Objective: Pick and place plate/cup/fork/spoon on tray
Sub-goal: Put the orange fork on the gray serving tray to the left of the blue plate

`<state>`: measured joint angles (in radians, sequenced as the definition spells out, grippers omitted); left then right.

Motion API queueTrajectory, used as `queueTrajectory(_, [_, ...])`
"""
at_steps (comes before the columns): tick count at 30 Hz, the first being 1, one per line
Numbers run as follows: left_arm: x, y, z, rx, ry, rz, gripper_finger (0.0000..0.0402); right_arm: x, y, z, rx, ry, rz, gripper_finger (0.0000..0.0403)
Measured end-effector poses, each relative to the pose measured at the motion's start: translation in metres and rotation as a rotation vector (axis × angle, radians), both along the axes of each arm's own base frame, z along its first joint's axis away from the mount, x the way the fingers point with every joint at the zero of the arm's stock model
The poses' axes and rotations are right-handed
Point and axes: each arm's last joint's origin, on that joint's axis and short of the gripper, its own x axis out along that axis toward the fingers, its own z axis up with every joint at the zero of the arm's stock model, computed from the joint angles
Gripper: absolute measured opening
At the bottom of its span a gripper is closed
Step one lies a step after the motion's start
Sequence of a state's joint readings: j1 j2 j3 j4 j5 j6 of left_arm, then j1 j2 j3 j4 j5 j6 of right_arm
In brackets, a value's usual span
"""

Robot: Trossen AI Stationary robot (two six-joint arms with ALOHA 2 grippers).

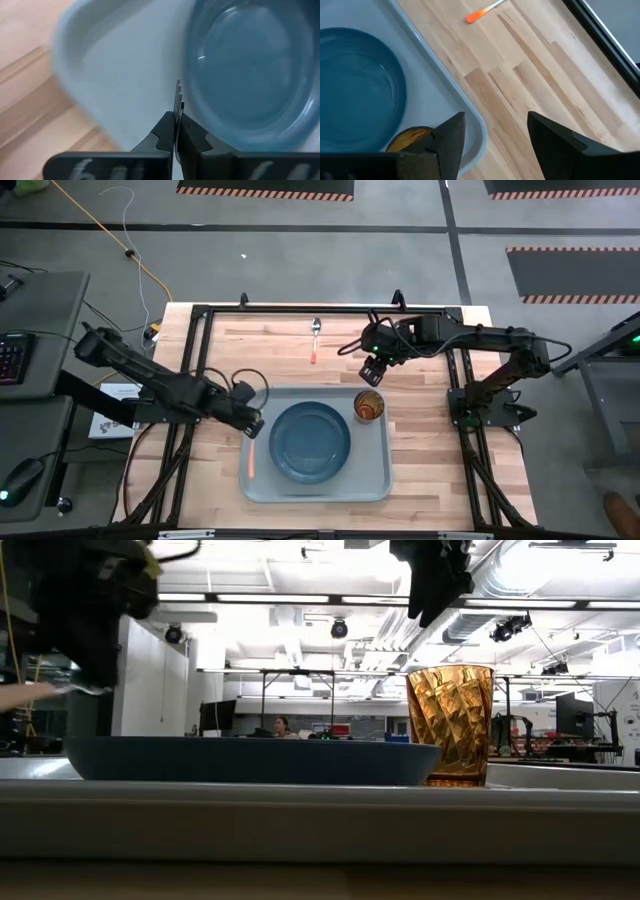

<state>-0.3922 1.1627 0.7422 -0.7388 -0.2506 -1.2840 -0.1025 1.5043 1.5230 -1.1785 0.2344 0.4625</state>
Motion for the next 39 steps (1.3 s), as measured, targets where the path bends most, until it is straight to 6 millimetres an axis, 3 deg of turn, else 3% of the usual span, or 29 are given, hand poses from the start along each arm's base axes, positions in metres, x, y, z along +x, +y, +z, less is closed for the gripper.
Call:
queueTrajectory(8, [0.029, 0.008, -0.01, 0.032, -0.079, 0.015, 0.0, 0.002, -0.001, 0.0, -0.001, -0.017, -0.004, 0.0206])
queueTrajectory(19, [0.025, 0.016, -0.002, 0.043, -0.057, -0.049, 0.0, 0.002, -0.001, 0.0, 0.003, -0.017, -0.01, 0.0206])
queueTrajectory(22, [0.02, 0.022, -0.008, 0.076, 0.023, -0.031, 0.0, 0.002, -0.001, 0.001, 0.002, -0.022, -0.01, 0.0206])
queueTrajectory(39, [0.044, 0.04, -0.017, 0.041, -0.021, -0.062, 0.0, 0.004, -0.002, 0.001, 0.001, -0.04, -0.01, 0.0206])
